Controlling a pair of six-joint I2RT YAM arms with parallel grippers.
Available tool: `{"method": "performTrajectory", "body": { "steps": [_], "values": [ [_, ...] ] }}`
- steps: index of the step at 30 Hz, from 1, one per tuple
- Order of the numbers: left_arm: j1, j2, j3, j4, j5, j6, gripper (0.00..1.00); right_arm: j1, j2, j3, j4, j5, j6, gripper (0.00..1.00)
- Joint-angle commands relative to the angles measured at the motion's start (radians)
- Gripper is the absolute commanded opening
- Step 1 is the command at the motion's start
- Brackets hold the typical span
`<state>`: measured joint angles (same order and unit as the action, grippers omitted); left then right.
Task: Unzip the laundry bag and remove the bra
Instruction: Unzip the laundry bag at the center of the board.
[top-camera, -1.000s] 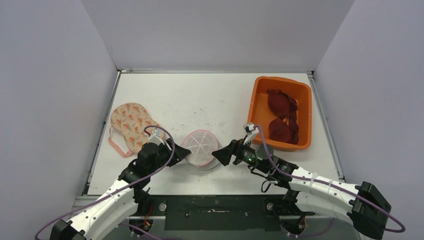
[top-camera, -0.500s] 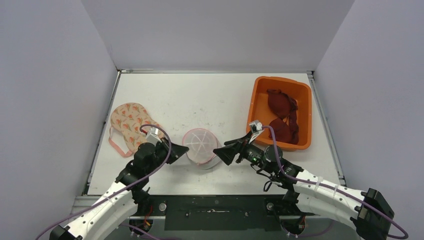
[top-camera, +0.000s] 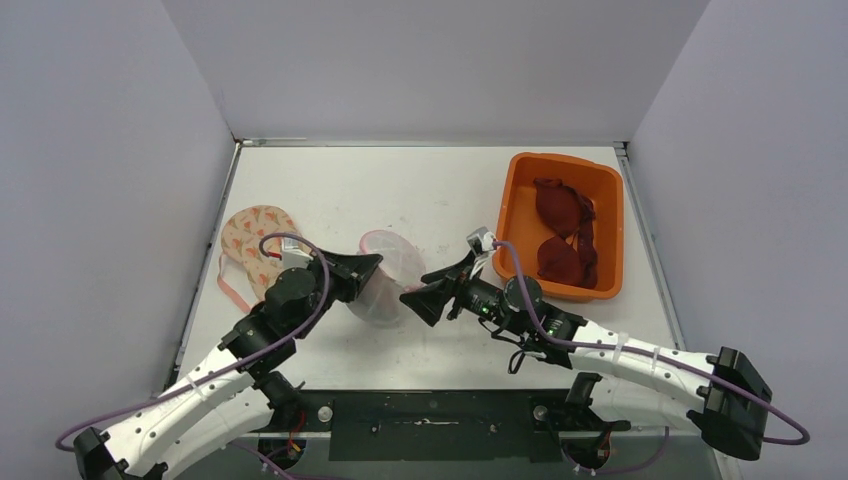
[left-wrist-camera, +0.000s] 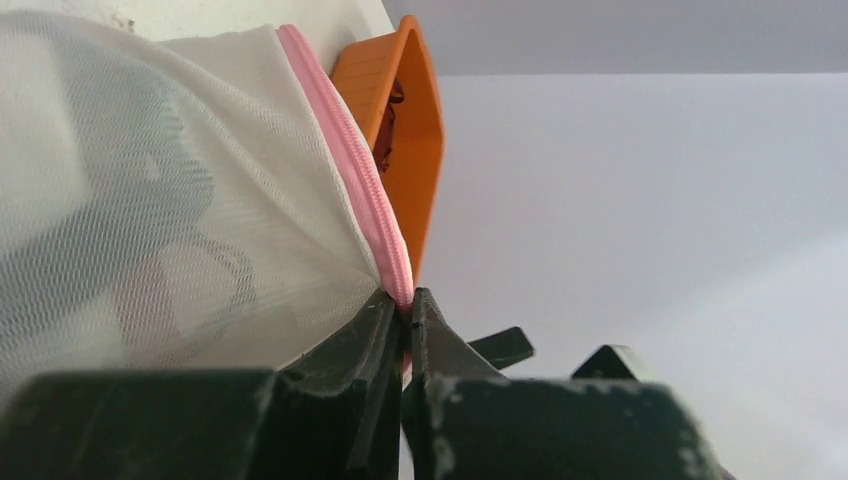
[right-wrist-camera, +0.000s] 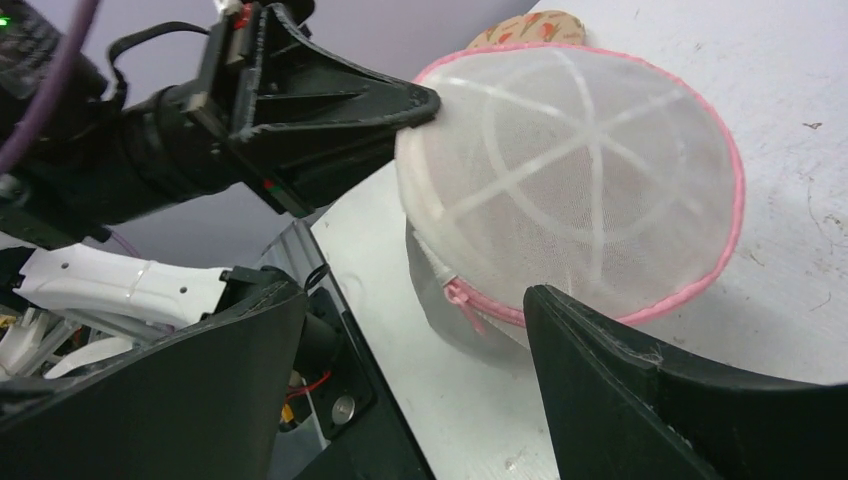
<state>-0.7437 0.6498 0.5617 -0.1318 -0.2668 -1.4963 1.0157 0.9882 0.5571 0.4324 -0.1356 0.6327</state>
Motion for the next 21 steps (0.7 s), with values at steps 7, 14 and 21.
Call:
{"method": "performTrajectory", "body": {
  "steps": [7, 14, 21],
  "values": [
    [-0.101, 0.065, 0.227, -0.197, -0.296, -0.147, 0.00, 0.007, 0.075, -0.008, 0.256, 0.003, 0.074, 0.80],
    [-0.101, 0.073, 0.250, -0.252, -0.321, -0.183, 0.00, 0.009, 0.041, -0.038, 0.267, 0.008, 0.079, 0.80],
    [-0.102, 0.082, 0.292, -0.303, -0.328, -0.223, 0.00, 0.009, 0.057, -0.054, 0.322, -0.048, 0.120, 0.79]
  ]
}}
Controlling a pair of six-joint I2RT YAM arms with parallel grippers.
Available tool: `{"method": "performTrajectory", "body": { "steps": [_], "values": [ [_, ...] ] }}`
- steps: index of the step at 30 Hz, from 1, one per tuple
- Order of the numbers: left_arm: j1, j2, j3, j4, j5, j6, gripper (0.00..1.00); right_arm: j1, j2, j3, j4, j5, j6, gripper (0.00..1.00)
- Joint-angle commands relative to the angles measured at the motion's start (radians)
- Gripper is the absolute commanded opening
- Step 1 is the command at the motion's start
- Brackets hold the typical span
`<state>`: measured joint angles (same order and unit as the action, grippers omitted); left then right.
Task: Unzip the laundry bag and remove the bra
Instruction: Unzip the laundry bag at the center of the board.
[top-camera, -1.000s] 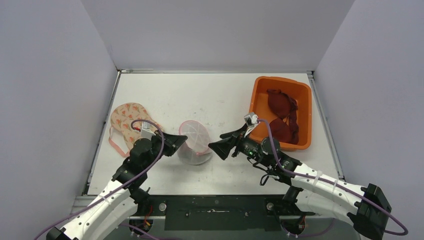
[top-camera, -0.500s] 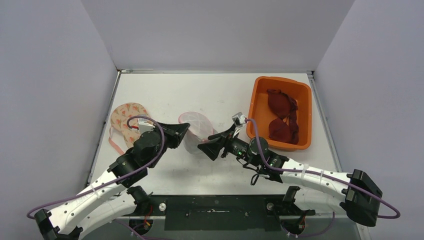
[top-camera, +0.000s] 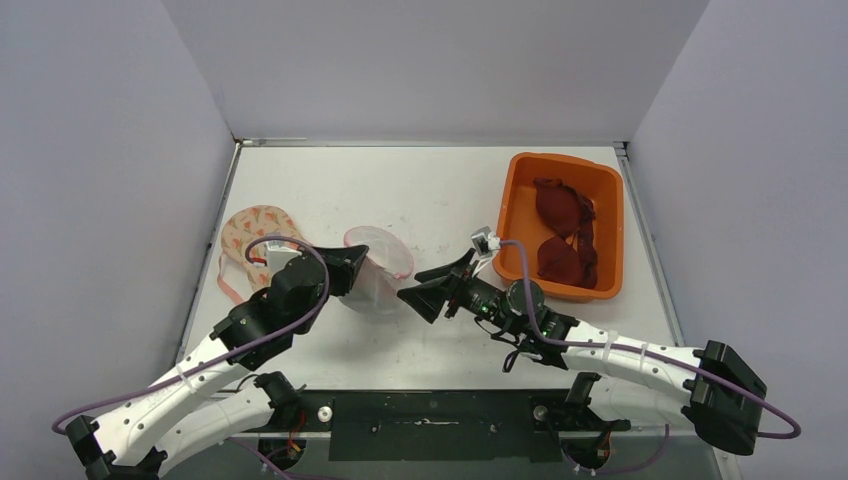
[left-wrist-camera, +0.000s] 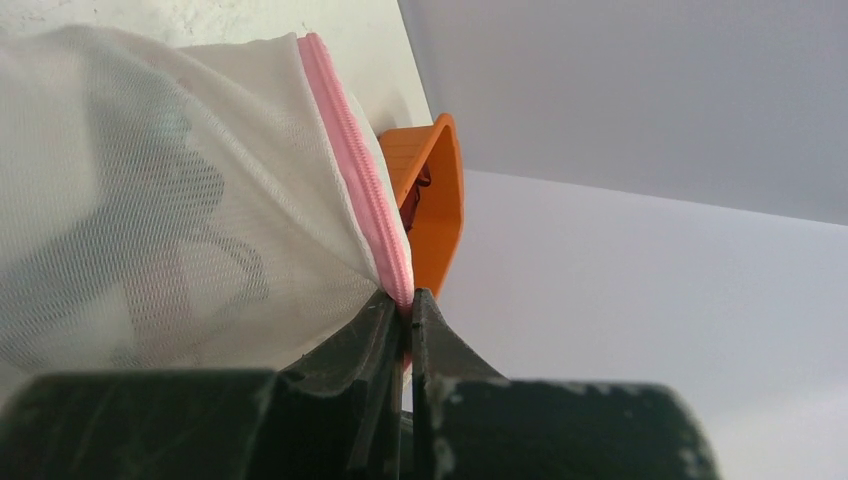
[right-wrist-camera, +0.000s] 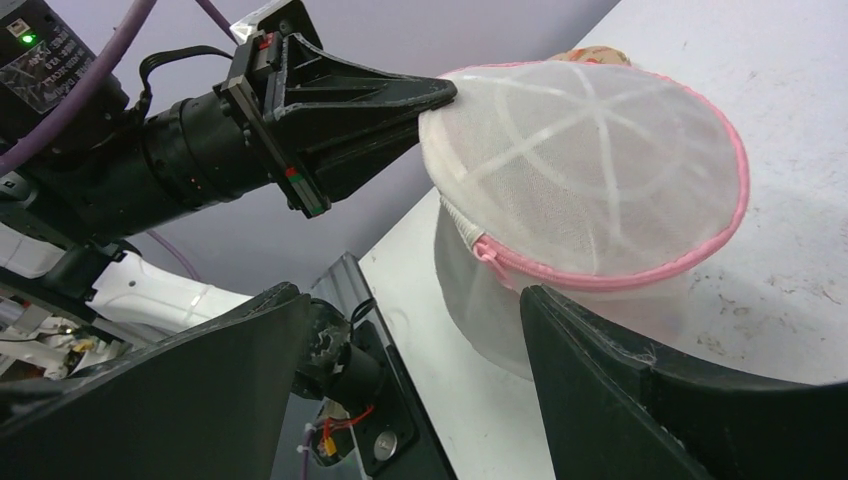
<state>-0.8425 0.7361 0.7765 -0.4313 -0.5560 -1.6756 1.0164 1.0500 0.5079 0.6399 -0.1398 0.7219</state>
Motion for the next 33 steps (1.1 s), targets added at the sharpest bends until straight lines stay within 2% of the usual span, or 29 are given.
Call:
{"method": "performTrajectory", "body": {
  "steps": [1, 11, 33],
  "values": [
    [-0.002, -0.005, 0.079, -0.004, -0.038, -0.045, 0.00, 0.008, 0.005, -0.005, 0.127, -0.054, 0.040, 0.78],
    [-0.003, -0.010, 0.097, -0.007, -0.024, -0.044, 0.00, 0.008, 0.079, 0.017, 0.183, -0.097, 0.087, 0.71],
    [-0.003, -0.031, 0.083, 0.012, 0.014, -0.035, 0.00, 0.002, 0.166, 0.072, 0.202, -0.060, 0.091, 0.68]
  ]
}}
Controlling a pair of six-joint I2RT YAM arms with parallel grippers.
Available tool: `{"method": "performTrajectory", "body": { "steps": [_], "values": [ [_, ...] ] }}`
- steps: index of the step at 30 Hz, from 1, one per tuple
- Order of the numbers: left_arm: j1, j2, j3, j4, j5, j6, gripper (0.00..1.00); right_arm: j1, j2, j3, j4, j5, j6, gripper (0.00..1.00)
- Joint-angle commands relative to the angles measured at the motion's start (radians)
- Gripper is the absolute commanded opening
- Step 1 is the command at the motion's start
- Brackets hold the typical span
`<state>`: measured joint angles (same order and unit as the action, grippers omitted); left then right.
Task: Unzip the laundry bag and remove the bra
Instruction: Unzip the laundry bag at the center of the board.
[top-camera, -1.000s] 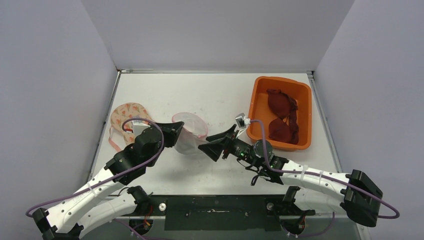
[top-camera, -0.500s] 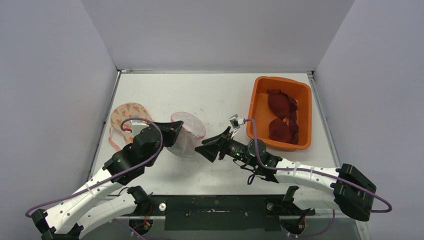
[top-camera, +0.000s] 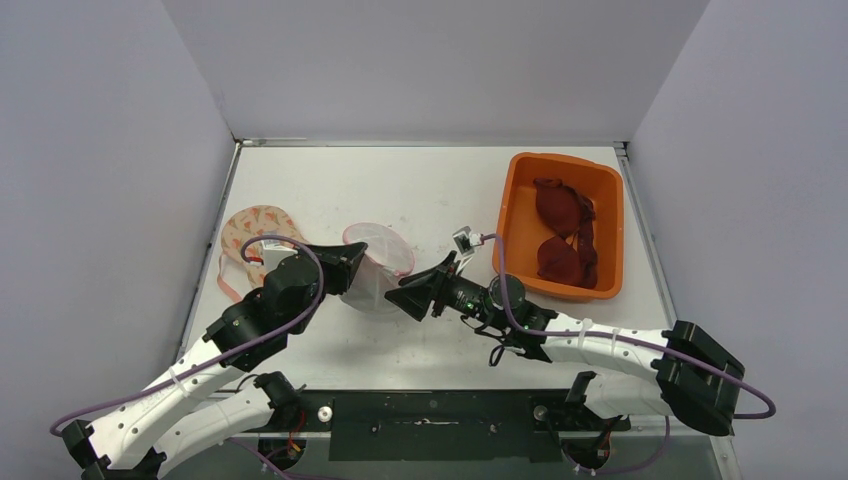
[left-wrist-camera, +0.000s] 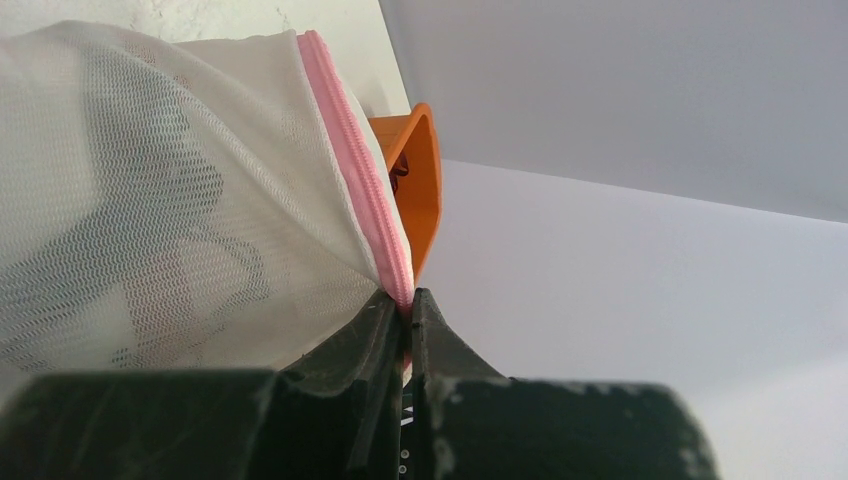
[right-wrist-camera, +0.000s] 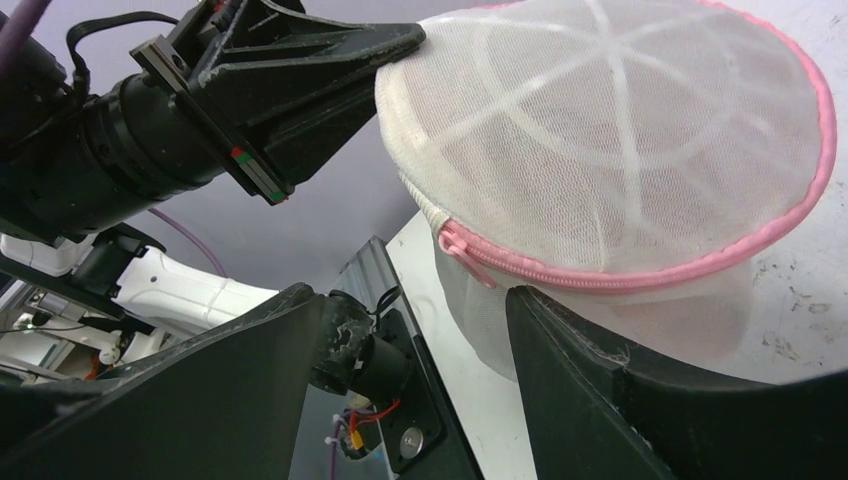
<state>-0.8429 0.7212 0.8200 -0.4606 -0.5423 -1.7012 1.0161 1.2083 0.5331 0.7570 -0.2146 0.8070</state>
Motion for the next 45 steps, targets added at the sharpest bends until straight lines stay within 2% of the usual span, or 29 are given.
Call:
{"method": "performTrajectory", "body": {
  "steps": [1, 18, 45],
  "values": [
    [-0.003, -0.015, 0.038, 0.043, 0.004, -0.009, 0.00, 0.003, 0.011, 0.051, 0.086, 0.014, 0.007, 0.68],
    [-0.003, -0.022, 0.018, 0.061, 0.011, -0.011, 0.00, -0.001, 0.012, 0.035, 0.141, 0.031, 0.028, 0.58],
    [-0.005, -0.025, -0.015, 0.087, 0.020, -0.017, 0.00, -0.005, -0.020, 0.006, 0.110, 0.108, 0.025, 0.33]
  ]
}}
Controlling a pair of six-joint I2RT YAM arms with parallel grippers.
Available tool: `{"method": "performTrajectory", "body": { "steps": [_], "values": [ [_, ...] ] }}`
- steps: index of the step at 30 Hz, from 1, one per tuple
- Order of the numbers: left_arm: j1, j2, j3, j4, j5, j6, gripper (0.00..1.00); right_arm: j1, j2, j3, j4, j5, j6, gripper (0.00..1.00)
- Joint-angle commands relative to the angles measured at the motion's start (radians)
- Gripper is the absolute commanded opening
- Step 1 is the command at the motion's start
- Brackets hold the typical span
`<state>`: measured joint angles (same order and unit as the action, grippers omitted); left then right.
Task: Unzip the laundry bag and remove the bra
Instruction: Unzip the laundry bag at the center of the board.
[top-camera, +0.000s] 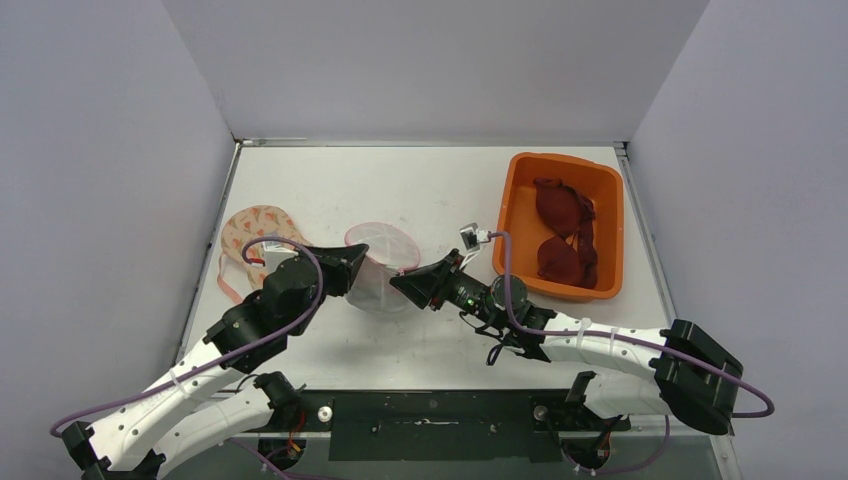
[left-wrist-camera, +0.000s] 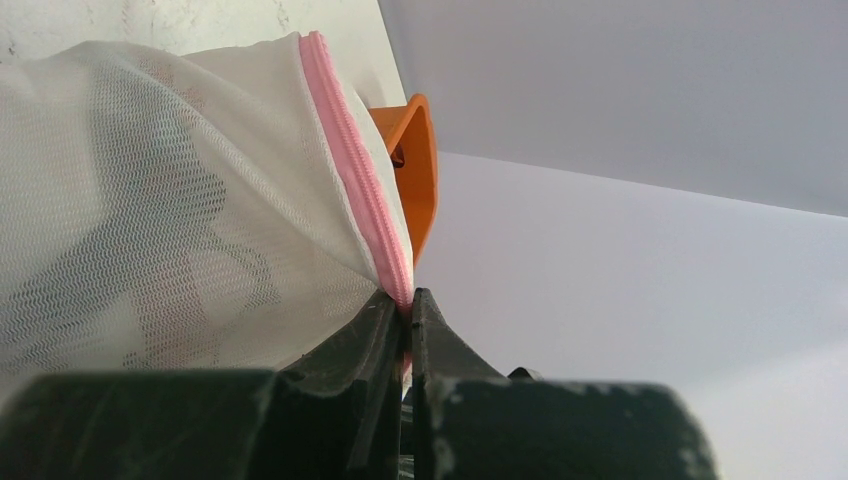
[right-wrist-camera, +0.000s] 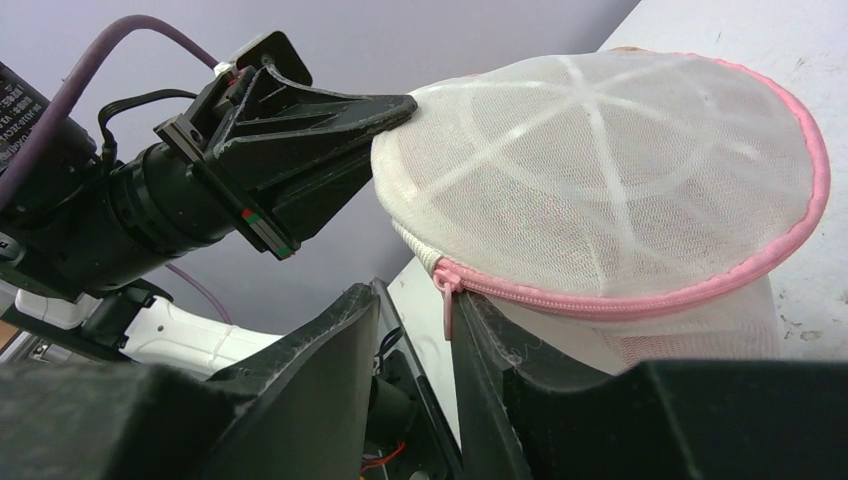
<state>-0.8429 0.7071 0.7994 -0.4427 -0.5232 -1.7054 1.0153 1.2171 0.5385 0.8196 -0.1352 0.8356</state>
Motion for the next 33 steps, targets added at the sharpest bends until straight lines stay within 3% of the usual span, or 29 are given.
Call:
{"method": "performTrajectory", "body": {
  "steps": [1, 10, 15, 21, 33],
  "values": [
    [-0.005, -0.010, 0.006, 0.070, 0.000, -0.012, 0.00, -0.005, -0.029, 0.001, 0.046, 0.031, -0.004, 0.33],
    [-0.005, -0.016, 0.001, 0.071, 0.001, -0.011, 0.00, -0.004, -0.033, -0.005, 0.028, 0.045, -0.009, 0.20],
    [-0.008, -0.018, -0.006, 0.076, 0.000, -0.014, 0.00, -0.004, -0.036, -0.011, 0.022, 0.046, -0.011, 0.06],
    [-0.010, -0.021, -0.009, 0.079, -0.005, -0.008, 0.00, -0.003, -0.046, -0.015, -0.003, 0.049, -0.027, 0.05],
    [-0.005, 0.046, -0.026, 0.182, 0.083, 0.115, 0.00, 0.023, -0.145, -0.043, -0.287, 0.243, -0.147, 0.05]
  ]
}}
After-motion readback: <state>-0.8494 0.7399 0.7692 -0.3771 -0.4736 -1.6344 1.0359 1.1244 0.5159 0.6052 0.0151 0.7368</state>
